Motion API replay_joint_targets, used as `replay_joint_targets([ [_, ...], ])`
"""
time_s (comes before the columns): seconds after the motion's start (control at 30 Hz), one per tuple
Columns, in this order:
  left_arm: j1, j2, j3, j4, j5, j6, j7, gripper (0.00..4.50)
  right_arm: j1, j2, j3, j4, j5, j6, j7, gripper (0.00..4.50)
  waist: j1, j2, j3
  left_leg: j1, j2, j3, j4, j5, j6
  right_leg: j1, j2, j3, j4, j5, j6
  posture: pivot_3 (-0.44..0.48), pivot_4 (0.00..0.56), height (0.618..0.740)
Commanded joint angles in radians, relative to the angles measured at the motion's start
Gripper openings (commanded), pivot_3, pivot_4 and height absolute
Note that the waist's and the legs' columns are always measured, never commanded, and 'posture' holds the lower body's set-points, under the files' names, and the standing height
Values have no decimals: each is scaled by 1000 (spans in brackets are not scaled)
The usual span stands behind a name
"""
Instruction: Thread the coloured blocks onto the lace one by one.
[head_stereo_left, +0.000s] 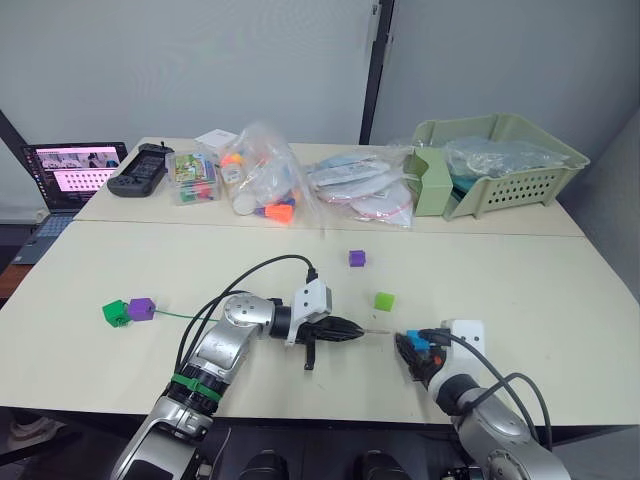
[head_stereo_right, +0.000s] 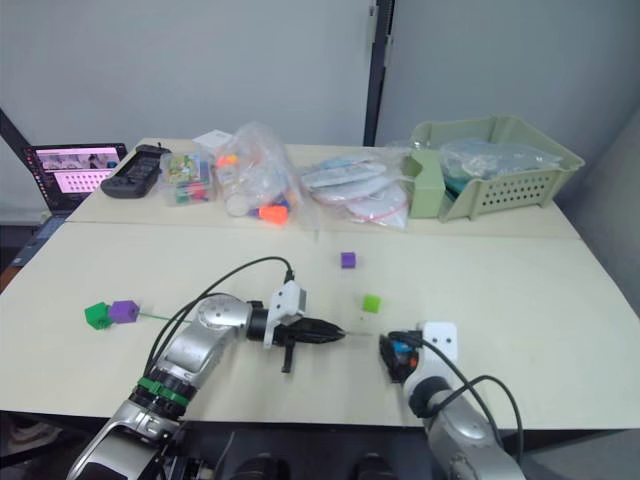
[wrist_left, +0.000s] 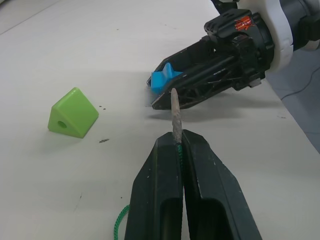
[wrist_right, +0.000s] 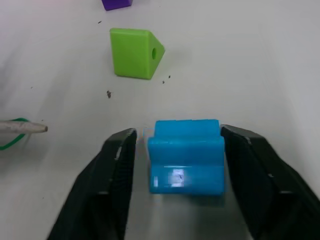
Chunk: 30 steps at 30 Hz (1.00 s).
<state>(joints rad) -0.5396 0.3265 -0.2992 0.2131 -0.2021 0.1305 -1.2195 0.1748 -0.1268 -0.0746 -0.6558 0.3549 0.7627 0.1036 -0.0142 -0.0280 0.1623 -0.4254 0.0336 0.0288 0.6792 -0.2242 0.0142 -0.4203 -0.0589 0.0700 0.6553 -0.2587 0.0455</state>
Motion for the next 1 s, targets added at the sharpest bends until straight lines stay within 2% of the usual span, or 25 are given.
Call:
replay_joint_targets([
  [0.03, 10, 2, 0, -31, -9, -18, -4, 0, -37, -123, -163, -128, 147, 59, 104, 4258, 1, 0, 0, 0, 0, 0, 0, 0, 0, 0, 0, 0, 0, 0, 0, 0, 150, 733],
  [0.07, 13, 3, -1, -33, -9, -17, -4, 0, -44, -160, -201, -142, 189, 79, 129, 4493, 2, 0, 0, 0, 0, 0, 1, 0, 0, 1, -1, 0, -1, 0, 0, 0, 150, 733],
  [0.17, 20, 3, 0, -37, -10, -18, -1, 0, -51, -319, -277, -141, 315, 142, 262, 4493, 1, 0, 0, 0, 0, 0, 0, 0, 0, 2, 0, 0, -2, 0, 0, 0, 150, 733],
  [0.23, 22, 2, 1, -36, -9, -20, 0, 0, -46, -475, -309, -131, 391, 188, 402, 4493, 1, 1, 0, 1, 1, -1, -1, 0, 0, 2, 1, -1, -2, 0, 0, 0, 150, 733],
  [0.3, 23, -2, 4, -33, -9, -20, 6, 0, -71, -700, -350, -78, 447, 201, 625, 4493, 0, 2, 1, 0, 0, 0, 0, 0, 0, 2, 0, 0, -2, 0, 0, 0, 150, 733],
  [0.4, 29, -6, 1, -37, -8, -17, 14, 0, -148, -989, -202, 45, 262, 24, 830, 4493, -3, 2, 1, 3, 0, 0, -1, 0, 1, 7, 0, -1, -6, 0, 1, 0, 150, 733],
  [0.47, 35, -5, 0, -45, -6, -16, 17, 0, -240, -1083, -61, 131, 144, -97, 919, 4493, -4, 2, 1, 8, 1, 0, -1, 0, 1, 12, 1, -2, -9, 0, 1, 0, 150, 733],
  [0.57, 40, -3, -1, -54, -6, -13, 21, 0, -337, -1103, 47, 211, 76, -174, 981, 4493, -2, 2, 1, 10, 1, 0, -3, 0, 1, 14, 1, -2, -11, 0, 1, 0, 150, 733],
  [0.7, 45, -3, 2, -62, -1, -8, 39, 0, -595, -1030, 301, 342, -115, -282, 1094, 4493, -1, 3, 1, 8, 0, 1, -2, 0, 1, 13, -1, -1, -11, -1, 2, 0, 150, 733],
  [0.9, 53, -4, -2, -72, 4, -6, 58, 0, -745, -932, 467, 441, -253, -292, 1171, 4493, 6, 3, 1, 7, 0, 0, -1, 0, 1, 13, -1, -1, -10, -1, 2, 0, 150, 733],
  [1.0, 57, -4, -3, -77, 6, -6, 67, 0, -778, -894, 513, 477, -301, -284, 1190, 4493, 6, 3, 1, 6, 0, 0, -1, 0, 1, 13, -1, -1, -10, 0, 2, 0, 150, 733],
])
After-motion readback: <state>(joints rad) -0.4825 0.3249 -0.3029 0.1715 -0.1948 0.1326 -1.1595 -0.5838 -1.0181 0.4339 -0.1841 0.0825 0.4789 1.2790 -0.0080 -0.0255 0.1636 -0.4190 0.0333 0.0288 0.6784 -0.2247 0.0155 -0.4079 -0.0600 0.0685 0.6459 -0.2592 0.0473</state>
